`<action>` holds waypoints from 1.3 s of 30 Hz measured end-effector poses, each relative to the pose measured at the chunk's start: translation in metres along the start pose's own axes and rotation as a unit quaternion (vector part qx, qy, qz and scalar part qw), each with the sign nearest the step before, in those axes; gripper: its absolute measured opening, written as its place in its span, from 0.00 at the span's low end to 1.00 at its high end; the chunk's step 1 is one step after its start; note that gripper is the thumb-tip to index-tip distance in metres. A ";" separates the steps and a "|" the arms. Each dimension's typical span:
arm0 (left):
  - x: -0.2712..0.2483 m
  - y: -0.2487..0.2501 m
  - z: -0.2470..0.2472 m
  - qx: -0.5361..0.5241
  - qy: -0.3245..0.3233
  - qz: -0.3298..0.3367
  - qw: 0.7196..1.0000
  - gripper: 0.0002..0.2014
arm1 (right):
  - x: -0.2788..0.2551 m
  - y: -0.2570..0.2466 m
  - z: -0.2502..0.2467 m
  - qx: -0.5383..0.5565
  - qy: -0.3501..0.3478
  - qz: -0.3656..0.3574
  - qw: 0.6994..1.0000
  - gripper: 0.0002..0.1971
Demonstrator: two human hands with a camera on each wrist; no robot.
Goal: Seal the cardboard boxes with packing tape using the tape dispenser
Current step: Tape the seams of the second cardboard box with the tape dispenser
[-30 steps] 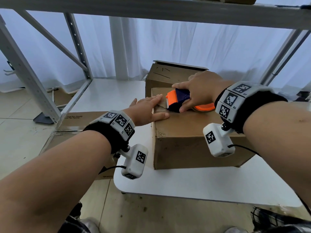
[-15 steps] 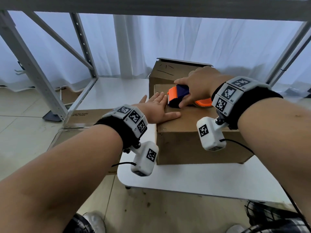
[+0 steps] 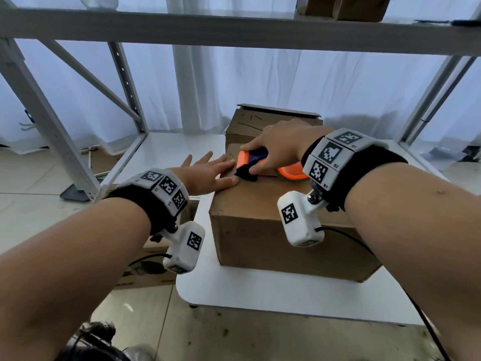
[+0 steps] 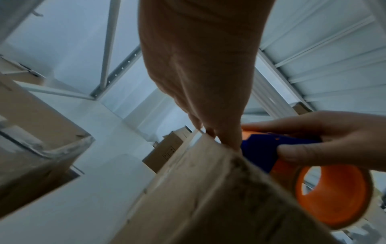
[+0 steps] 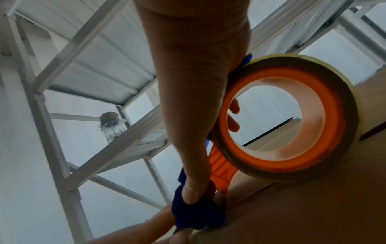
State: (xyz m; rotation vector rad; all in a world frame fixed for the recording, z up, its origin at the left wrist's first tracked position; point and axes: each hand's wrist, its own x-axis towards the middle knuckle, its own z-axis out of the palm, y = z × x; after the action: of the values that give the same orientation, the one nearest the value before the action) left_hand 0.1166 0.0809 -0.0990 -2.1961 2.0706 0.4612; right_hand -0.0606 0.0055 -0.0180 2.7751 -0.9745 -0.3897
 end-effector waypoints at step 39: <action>0.019 0.076 0.011 0.050 0.006 0.030 0.998 0.45 | -0.030 0.045 0.035 -0.033 0.005 0.050 0.998 0.37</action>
State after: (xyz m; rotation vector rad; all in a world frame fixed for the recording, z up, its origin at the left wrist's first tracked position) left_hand 0.0404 0.0594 -0.1038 -2.0919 2.1204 0.3419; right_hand -0.1206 -0.0128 -0.0347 2.6546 -1.0737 -0.3840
